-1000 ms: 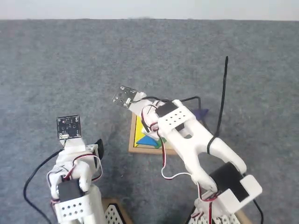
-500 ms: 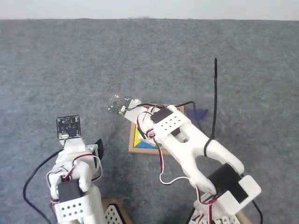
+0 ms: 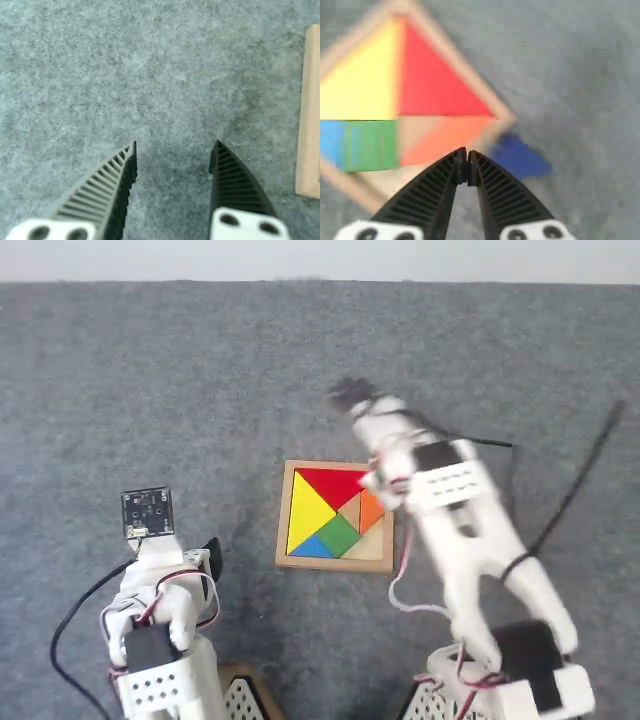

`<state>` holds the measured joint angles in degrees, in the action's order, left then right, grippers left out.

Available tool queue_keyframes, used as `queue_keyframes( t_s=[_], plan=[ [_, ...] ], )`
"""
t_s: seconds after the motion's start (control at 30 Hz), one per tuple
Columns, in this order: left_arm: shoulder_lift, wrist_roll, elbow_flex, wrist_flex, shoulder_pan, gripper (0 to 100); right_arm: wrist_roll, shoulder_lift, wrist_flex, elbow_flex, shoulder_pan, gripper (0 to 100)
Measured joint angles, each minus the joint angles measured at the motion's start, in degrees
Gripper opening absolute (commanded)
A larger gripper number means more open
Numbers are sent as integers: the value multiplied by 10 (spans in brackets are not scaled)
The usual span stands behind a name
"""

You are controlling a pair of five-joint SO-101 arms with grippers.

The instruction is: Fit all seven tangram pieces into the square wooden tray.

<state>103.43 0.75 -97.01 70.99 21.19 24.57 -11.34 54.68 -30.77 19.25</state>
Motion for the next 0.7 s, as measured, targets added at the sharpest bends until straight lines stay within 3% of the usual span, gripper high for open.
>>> queue_keyframes(
  t_s=[0.1,0.23,0.47,0.7],
  plan=[
    [0,0,0,0,0,234,-38,11,-11,1,-59,10],
    [0,0,0,0,0,234,-142,91,-22,37,-91,20],
    [0,0,0,0,0,234,-311,257,5,187,-96,243],
    [0,0,0,0,0,234,-523,379,93,309,-97,259]
  ],
)
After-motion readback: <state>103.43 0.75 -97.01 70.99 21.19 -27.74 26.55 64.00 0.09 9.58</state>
